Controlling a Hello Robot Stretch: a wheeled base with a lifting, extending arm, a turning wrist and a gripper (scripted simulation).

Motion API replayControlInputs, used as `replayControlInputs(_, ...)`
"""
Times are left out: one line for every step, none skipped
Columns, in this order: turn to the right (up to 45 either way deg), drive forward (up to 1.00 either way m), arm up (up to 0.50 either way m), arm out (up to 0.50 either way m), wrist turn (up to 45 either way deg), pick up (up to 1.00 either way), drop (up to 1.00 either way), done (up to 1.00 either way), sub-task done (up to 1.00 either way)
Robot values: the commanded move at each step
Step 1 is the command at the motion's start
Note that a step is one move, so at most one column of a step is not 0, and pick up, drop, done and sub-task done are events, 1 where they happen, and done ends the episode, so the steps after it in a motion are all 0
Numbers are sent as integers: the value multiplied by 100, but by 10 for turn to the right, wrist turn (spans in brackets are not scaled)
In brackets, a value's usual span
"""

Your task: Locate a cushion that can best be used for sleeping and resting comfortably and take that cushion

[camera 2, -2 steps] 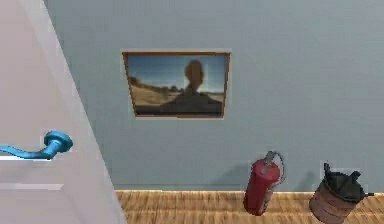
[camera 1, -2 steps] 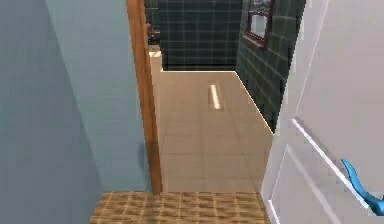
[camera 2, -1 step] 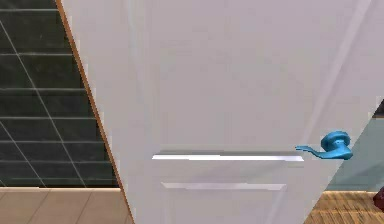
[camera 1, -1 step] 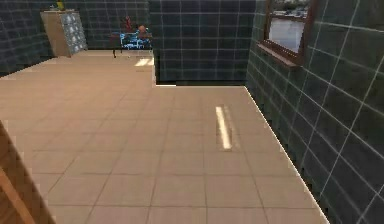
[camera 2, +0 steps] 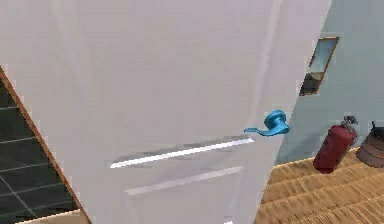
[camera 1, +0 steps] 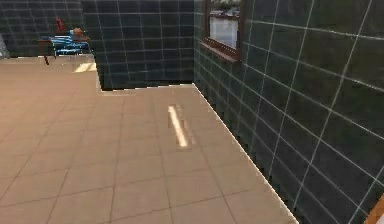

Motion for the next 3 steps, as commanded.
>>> replayControlInputs(0, 10, 0, 0, 0, 0, 0, 0, 0)
replayControlInputs(-120, 0, 0, 0, 0, 0, 0, 0, 0)
replayControlInputs(0, 45, 0, 0, 0, 0, 0, 0, 0)
